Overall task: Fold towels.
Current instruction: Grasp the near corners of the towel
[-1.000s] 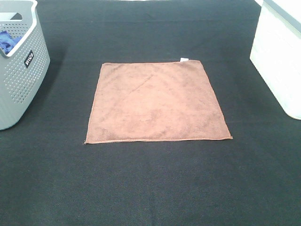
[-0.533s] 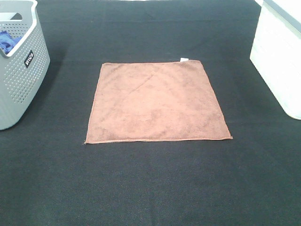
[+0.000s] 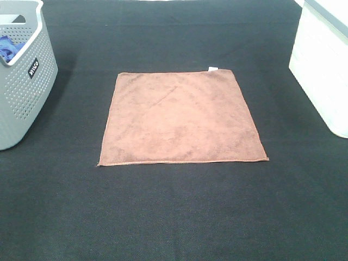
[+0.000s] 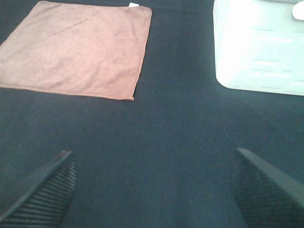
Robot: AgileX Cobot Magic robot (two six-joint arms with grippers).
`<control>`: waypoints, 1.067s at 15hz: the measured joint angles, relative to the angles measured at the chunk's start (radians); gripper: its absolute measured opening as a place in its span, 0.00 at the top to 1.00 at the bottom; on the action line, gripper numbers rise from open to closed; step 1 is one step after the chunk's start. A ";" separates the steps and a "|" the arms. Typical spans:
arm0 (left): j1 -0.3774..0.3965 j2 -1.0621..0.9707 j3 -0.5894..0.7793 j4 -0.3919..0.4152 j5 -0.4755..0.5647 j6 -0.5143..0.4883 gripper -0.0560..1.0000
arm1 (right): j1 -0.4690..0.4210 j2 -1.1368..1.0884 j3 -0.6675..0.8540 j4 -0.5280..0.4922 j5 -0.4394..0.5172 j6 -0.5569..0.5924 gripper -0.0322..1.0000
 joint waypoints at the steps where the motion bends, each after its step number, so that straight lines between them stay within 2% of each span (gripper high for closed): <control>1: 0.000 0.001 -0.001 -0.012 -0.086 0.000 0.32 | 0.000 0.029 -0.009 0.000 -0.045 0.016 0.16; 3: 0.000 0.060 0.022 -0.043 -0.269 0.000 0.32 | 0.000 0.164 -0.012 -0.001 -0.180 0.044 0.16; 6: 0.000 0.253 0.049 -0.096 -0.399 0.000 0.32 | 0.000 0.395 -0.012 0.000 -0.282 0.046 0.16; 7: 0.000 0.253 0.049 -0.096 -0.399 0.000 0.32 | 0.000 0.395 -0.012 0.000 -0.282 0.046 0.16; 9: 0.000 0.418 0.049 -0.160 -0.463 0.000 0.32 | 0.000 0.563 -0.013 0.000 -0.334 0.047 0.16; 11: 0.000 0.642 0.050 -0.282 -0.492 0.003 0.32 | 0.000 0.762 -0.014 0.010 -0.413 0.047 0.17; 13: 0.000 0.819 0.050 -0.394 -0.517 0.065 0.32 | 0.000 0.914 -0.021 0.026 -0.463 0.047 0.18; 15: 0.000 0.974 0.046 -0.533 -0.522 0.183 0.32 | 0.000 1.060 -0.071 0.065 -0.477 0.047 0.19; 16: -0.001 1.103 0.028 -0.666 -0.525 0.306 0.32 | 0.000 1.166 -0.119 0.106 -0.481 0.047 0.20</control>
